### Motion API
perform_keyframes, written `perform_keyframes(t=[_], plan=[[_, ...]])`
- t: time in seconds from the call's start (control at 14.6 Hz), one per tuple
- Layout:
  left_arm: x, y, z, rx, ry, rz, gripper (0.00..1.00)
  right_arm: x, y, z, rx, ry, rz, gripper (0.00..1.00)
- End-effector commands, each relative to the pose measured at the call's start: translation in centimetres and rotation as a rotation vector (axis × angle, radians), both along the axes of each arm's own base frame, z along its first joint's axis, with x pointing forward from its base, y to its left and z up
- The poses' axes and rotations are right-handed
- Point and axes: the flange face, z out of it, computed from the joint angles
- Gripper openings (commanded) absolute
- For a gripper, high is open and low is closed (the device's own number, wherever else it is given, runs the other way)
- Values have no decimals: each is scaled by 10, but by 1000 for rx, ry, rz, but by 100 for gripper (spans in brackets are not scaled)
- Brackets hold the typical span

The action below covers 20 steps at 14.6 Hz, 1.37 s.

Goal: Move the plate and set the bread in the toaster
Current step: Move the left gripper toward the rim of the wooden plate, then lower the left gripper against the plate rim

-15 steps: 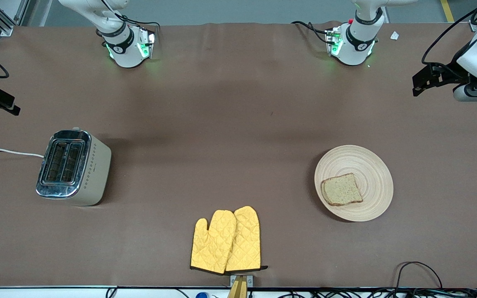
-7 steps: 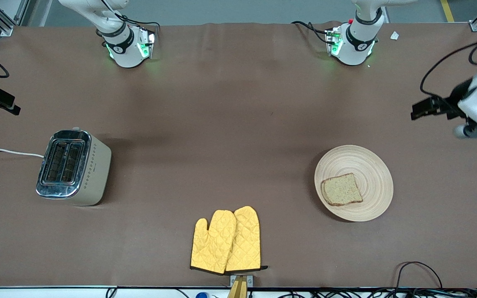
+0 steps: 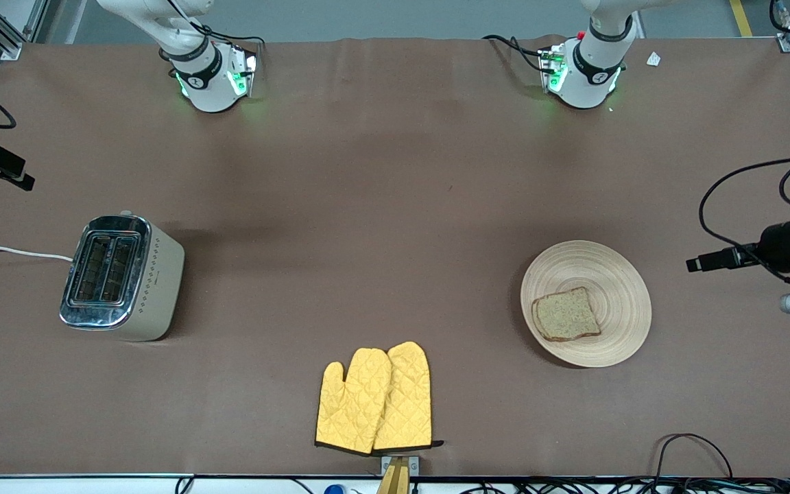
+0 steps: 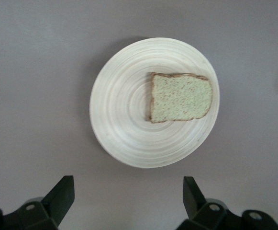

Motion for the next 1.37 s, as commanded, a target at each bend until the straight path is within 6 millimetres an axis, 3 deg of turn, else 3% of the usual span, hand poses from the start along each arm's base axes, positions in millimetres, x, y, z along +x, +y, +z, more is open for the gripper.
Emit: perform_keyframes(t=[0.0,0.21,0.48,0.69,0.96,1.3], plan=[[11,41,-47,-126,-18,-47,100,-10,3,3,17,-4,10,100],[16,75,-111,-255,-90,-142,100,-10,3,3,17,-4,10,100],[7,113,-200,-477,-178,-151,100,-11,2,3,17,-4,8,100],[1,116,-245,-564,-187,-117,95,-10,3,3,17,-6,10,100],[-4,109,-286,-631,-191,-112,66,-10,4,3,18,-6,11,100],[-5,103,-300,-659,-186,-97,37,-10,1,3,18,-6,7,100]])
